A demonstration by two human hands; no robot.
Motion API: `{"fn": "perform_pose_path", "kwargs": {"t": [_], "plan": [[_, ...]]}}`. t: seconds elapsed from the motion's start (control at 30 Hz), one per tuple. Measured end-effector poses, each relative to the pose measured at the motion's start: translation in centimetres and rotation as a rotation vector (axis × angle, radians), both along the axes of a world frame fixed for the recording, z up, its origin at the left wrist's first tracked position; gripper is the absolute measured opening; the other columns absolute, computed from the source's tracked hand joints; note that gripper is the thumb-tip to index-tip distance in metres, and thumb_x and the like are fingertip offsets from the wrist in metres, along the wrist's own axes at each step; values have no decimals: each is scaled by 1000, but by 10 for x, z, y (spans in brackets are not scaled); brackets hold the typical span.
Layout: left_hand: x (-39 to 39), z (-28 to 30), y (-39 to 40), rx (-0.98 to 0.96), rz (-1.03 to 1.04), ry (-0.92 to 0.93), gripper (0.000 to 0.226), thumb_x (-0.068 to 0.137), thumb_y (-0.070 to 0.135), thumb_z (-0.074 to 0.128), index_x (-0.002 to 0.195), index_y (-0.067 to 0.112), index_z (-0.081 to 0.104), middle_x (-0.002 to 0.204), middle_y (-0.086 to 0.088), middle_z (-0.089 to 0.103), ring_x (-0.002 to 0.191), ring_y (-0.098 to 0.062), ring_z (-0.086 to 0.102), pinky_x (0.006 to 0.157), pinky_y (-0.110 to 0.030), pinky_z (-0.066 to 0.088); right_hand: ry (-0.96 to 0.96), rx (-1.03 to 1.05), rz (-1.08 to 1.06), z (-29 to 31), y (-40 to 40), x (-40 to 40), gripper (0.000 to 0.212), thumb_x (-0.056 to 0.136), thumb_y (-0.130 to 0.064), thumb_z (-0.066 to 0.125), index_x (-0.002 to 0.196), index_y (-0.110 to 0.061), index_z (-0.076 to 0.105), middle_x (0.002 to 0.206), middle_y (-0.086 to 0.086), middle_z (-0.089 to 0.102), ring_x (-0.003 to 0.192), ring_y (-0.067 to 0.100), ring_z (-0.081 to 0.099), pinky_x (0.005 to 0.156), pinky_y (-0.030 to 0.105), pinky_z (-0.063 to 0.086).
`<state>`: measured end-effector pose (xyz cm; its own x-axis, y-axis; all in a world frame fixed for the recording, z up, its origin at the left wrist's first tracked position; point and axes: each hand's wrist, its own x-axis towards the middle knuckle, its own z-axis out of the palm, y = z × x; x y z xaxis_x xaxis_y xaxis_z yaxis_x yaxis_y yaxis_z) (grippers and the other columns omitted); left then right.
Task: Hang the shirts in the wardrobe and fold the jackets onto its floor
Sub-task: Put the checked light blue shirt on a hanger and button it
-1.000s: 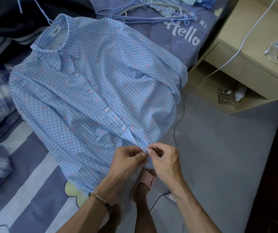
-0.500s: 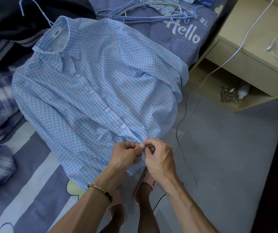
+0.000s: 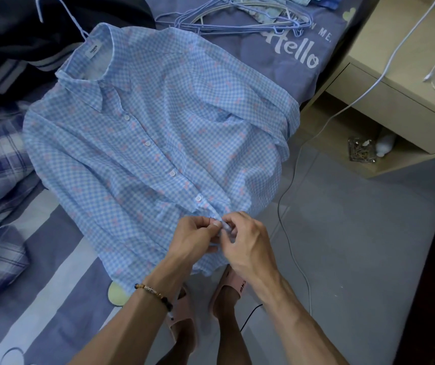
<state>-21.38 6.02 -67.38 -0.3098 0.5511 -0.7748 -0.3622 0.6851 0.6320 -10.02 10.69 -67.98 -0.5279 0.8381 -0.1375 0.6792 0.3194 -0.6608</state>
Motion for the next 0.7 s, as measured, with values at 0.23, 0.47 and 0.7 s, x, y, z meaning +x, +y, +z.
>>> {"fn": "perform_pose_path", "kwargs": {"t": [0.23, 0.47, 0.7], "plan": [[-22, 0, 4, -23, -203, 96, 19, 96, 13, 62, 80, 2, 66, 68, -7, 60, 63, -11, 62, 59, -23, 57, -100, -39, -30, 1, 11, -9, 7, 85, -13, 65, 84, -18, 71, 80, -6, 67, 73, 17, 62, 65, 31, 50], [-27, -2, 9, 25, -509, 493, 23, 94, 22, 63, 72, 15, 63, 70, -8, 65, 64, -19, 58, 69, -41, 52, -36, -619, -373, -5, 24, -19, 17, 81, -18, 77, 68, -19, 66, 63, -10, 62, 62, 6, 57, 59, 20, 44], [-34, -4, 6, 96, -515, 581, 22, 90, 23, 68, 68, 23, 63, 68, -2, 68, 67, -19, 63, 69, -41, 53, 135, -812, -333, -4, 34, -12, 10, 86, -16, 73, 77, -13, 75, 69, 3, 69, 60, 7, 57, 56, 19, 45]]}}
